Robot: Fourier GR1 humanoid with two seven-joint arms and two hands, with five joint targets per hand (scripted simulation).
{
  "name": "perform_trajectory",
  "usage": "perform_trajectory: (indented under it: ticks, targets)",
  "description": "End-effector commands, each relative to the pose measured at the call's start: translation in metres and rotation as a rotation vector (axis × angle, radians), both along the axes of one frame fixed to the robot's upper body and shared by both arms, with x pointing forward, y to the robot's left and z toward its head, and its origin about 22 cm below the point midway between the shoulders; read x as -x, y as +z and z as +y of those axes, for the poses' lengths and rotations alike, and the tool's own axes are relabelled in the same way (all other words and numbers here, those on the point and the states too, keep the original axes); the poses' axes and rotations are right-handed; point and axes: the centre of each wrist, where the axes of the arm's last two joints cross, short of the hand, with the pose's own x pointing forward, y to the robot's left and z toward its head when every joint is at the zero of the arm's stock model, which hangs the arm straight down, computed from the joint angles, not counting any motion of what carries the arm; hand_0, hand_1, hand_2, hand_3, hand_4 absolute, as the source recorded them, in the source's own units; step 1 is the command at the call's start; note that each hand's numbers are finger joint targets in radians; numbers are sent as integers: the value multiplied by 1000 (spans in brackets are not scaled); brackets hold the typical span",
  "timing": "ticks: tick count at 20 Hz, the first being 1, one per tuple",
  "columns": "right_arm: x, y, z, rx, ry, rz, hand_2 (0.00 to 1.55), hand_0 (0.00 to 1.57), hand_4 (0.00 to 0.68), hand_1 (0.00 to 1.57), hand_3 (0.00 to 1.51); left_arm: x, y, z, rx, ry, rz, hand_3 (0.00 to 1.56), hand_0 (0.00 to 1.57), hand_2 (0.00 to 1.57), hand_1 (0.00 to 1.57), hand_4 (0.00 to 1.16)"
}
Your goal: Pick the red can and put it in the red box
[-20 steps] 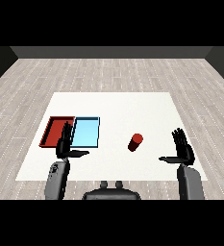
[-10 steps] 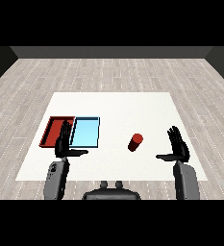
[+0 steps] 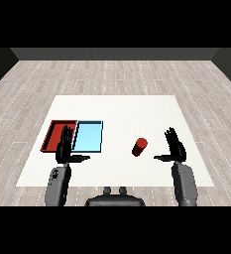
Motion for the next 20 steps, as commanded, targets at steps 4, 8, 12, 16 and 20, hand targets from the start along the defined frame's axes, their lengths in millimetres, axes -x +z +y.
perform_trajectory:
  ticks: [4,8,12,16,20]
  targets:
    - [-20,-5,19,-15,50,40,0,0,0,0,0,9,-14,11,-3,3,3,0,0,0,0,0]
    - [-37,-4,36,-45,57,54,0,0,0,0,0,-12,19,14,-3,-2,3,0,0,0,0,0]
    - [-29,-18,34,-47,80,70,0,0,0,0,0,-2,3,3,12,7,-12,0,0,0,0,0]
    - [-22,-39,71,-120,96,65,0,0,0,0,0,-8,-12,12,19,0,20,0,0,0,0,0]
    - [-10,-66,69,-85,79,121,0,0,0,0,0,-3,14,4,21,8,1,0,0,0,0,0]
